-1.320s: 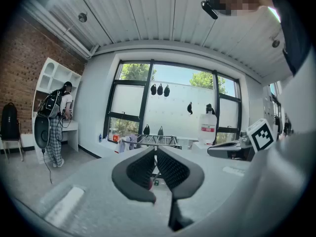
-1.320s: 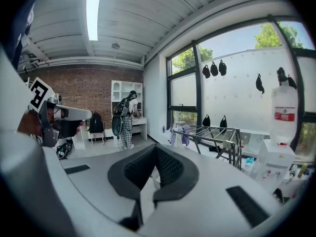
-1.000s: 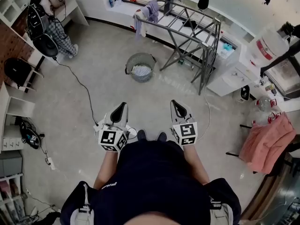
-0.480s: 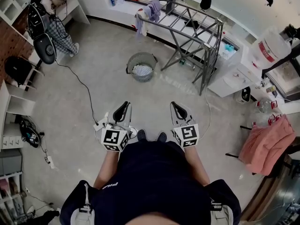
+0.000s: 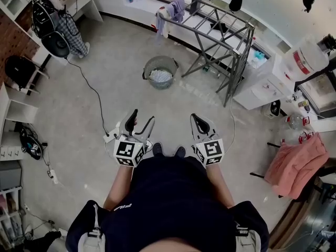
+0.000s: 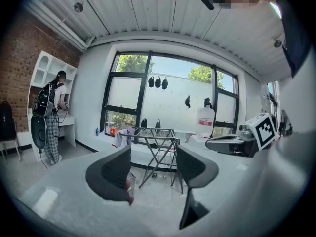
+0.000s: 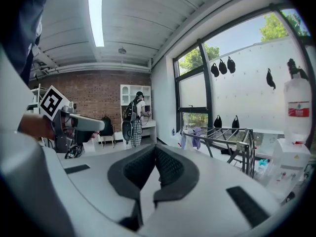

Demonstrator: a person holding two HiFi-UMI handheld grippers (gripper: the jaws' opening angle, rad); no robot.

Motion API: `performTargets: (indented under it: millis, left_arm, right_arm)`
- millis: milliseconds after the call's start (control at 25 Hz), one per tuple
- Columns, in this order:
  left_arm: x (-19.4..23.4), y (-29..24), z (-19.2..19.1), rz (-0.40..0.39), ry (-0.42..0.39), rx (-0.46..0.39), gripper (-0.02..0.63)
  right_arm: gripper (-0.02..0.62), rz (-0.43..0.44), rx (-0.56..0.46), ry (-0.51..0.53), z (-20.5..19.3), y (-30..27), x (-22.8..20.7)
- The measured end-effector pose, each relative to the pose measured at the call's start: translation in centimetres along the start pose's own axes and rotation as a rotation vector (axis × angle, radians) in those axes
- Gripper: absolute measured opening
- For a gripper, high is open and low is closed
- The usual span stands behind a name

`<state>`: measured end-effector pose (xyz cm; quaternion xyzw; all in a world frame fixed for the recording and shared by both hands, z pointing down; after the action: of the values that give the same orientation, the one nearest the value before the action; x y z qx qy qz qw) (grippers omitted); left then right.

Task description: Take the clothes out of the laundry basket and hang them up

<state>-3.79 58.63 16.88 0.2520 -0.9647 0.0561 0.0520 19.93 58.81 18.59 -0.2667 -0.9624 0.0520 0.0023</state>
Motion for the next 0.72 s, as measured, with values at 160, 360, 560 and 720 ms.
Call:
performTargets:
  millis: [160, 360, 560, 720]
  left_arm:
    - [1.0, 0.0, -0.2, -0.005, 0.012, 0.001, 0.278]
    - [2.4, -0.2, -0.5, -0.007, 0.017, -0.011, 0.278]
    - [3.9, 0.1, -1.4, -0.021, 0.028, -0.005, 0.278]
    - [5.7, 0.8, -2.4, -0.022, 0.041, 0.004, 0.278]
  right_arm:
    - [0.108, 0.030, -0.004, 0.017, 0.1, -1.0, 0.7]
    - [0.168, 0.017, 0.013, 0.045, 0.0, -2.0, 1.3]
    - [0.224, 0.011, 0.039, 0.060, -0.3, -3.0, 1.9]
    - [0.222, -0.001, 0.051, 0.051, -1.2, -3.9, 3.2]
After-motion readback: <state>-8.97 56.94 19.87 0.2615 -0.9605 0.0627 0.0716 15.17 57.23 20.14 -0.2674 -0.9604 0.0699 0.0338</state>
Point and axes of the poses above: the fingertips, and each gripper's own axes: y backward along the fingers, x to its left, z out of its top, the point moved 6 cm from there along y, backward along the fingers, and after that the axes turned 9 degrees about -x, right-handed, at the moved point
